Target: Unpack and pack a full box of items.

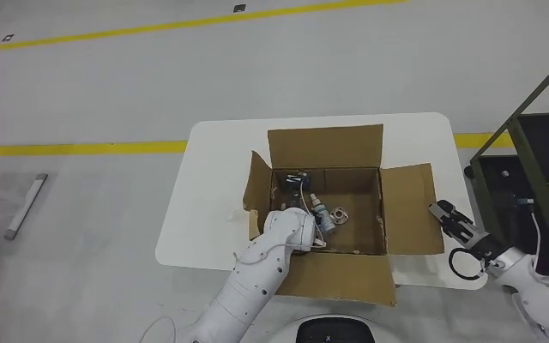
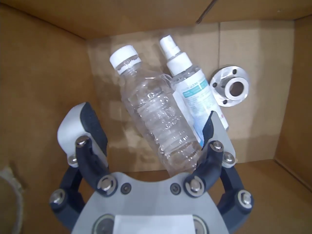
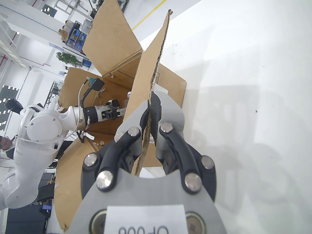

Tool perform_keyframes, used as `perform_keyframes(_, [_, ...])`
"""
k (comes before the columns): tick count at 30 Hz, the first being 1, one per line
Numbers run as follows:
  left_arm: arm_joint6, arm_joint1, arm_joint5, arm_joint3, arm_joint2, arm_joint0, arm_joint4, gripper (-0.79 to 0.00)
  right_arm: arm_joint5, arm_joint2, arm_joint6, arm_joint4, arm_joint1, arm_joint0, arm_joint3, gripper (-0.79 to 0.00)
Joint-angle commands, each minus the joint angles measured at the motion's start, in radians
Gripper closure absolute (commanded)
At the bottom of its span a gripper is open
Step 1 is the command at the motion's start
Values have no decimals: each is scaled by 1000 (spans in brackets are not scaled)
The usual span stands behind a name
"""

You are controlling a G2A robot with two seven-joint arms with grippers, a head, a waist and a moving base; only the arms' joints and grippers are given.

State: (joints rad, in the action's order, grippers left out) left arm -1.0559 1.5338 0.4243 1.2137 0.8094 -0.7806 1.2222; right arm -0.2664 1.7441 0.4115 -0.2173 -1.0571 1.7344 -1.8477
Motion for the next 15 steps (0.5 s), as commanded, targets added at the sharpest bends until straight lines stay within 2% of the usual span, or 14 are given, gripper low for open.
perform_keyframes(1, [-10,6,12,-16,0,7,-8,-745,-1,3,0,-1,0,0,1,0])
perform_keyframes(8, [-40,21,33,-55,-4,24,-9,-625,7,12,3,-11,-1,3,1,0])
perform_keyframes(10, [-45,25,35,-66,-3,26,-11,-619,8,11,6,-13,-1,2,-1,0])
perform_keyframes(12, [-46,28,39,-75,-1,29,-9,-671,9,9,8,-14,-1,2,-4,0])
perform_keyframes(15, [-51,32,41,-91,2,32,-1,-693,12,10,8,-17,-2,2,-4,0])
